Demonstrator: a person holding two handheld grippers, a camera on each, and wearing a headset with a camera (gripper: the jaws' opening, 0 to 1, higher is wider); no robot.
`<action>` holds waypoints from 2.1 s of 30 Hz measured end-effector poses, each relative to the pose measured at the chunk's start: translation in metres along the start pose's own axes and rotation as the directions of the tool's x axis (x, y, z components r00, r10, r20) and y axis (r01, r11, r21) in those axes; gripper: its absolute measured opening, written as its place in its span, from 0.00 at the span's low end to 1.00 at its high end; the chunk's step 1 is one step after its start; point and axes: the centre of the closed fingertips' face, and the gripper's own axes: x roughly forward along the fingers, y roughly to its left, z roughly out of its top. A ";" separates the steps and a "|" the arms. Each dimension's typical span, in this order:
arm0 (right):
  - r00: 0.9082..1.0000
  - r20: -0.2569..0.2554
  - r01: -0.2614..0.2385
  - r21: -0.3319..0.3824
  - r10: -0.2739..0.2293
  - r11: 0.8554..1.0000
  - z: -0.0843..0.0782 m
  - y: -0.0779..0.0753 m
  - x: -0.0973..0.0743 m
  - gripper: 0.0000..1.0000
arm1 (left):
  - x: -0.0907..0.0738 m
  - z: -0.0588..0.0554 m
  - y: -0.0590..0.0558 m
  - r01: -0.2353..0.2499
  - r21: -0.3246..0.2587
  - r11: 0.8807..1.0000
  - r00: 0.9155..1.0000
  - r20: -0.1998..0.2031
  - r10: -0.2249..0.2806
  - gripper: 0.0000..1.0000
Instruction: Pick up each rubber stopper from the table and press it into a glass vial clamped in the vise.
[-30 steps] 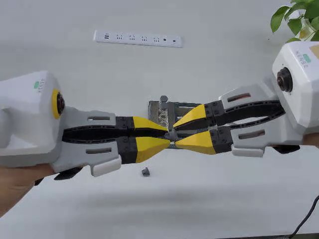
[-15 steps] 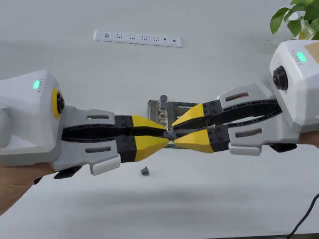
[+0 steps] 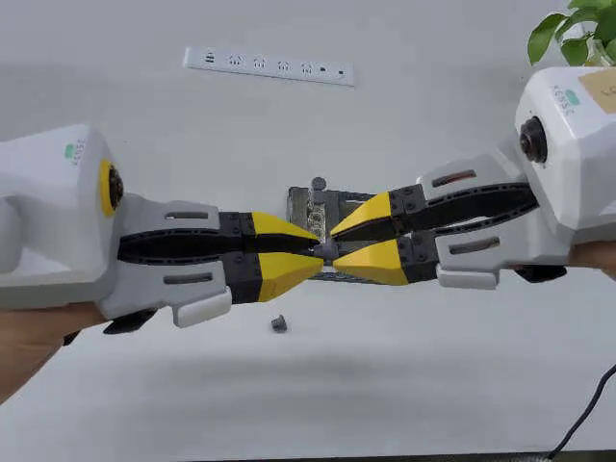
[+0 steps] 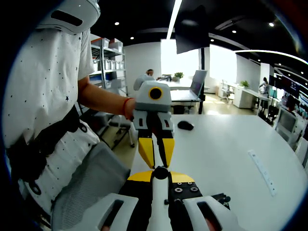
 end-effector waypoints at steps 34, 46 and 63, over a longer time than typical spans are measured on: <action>0.921 -0.370 0.157 0.061 -0.124 0.986 -0.061 -0.097 0.011 0.06 | -0.028 -0.062 0.040 -0.179 0.095 0.979 0.965 -0.177 0.193 0.61; 0.855 -0.510 0.150 0.059 -0.100 0.987 -0.090 -0.123 0.032 0.06 | -0.029 -0.082 0.050 -0.200 0.123 0.972 0.948 -0.225 0.224 0.86; 0.766 -0.640 0.129 0.059 -0.062 0.990 -0.126 -0.133 0.047 0.06 | -0.028 -0.092 0.054 -0.199 0.126 0.972 0.951 -0.214 0.222 0.96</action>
